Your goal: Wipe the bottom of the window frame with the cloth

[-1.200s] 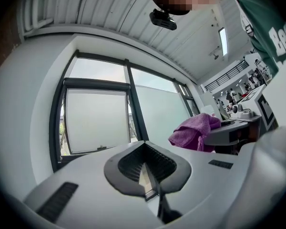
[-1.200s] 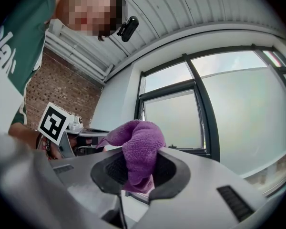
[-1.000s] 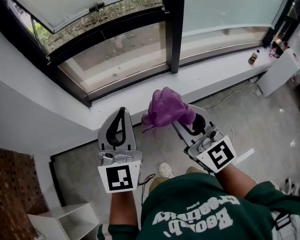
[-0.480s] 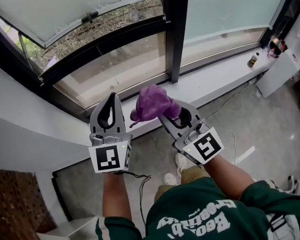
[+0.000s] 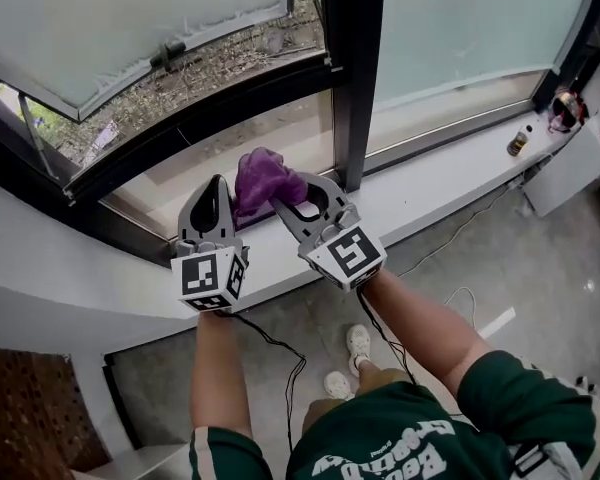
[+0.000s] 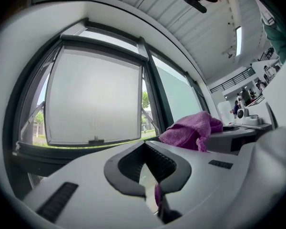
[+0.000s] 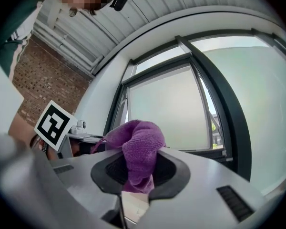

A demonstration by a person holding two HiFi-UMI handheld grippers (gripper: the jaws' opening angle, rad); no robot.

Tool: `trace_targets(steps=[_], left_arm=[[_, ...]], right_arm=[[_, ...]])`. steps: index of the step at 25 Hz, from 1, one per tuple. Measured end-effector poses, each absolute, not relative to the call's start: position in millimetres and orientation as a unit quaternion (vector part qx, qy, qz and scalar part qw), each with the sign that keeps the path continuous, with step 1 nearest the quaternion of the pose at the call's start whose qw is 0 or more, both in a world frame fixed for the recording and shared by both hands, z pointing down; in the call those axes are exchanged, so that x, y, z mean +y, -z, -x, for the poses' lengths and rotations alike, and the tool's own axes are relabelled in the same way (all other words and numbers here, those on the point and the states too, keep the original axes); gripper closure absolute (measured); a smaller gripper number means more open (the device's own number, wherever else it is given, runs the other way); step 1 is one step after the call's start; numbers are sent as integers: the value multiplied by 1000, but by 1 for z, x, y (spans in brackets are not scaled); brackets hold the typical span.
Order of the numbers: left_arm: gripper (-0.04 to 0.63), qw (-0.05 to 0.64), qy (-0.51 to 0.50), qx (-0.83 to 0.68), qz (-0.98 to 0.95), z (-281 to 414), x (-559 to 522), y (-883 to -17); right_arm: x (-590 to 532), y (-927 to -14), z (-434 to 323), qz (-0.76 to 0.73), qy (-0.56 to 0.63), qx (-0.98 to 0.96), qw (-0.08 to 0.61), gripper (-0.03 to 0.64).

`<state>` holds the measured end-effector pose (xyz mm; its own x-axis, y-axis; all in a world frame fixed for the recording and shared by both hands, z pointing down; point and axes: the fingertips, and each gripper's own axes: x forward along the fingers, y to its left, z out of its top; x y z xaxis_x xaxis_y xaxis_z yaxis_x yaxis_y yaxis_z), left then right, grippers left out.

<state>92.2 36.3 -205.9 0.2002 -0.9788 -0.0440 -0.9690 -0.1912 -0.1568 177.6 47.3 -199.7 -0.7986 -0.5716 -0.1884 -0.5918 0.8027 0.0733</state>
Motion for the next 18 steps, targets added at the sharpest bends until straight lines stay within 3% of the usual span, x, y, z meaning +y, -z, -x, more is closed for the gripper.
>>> trace_targets(steps=[11, 18], left_arm=[[589, 33, 66, 656, 751, -78, -22, 119], [589, 17, 52, 650, 758, -24, -30, 88]], right_arm=[[-32, 112, -159, 292, -6, 955, 53, 526], [-38, 81, -101, 295, 3, 955, 26, 526]])
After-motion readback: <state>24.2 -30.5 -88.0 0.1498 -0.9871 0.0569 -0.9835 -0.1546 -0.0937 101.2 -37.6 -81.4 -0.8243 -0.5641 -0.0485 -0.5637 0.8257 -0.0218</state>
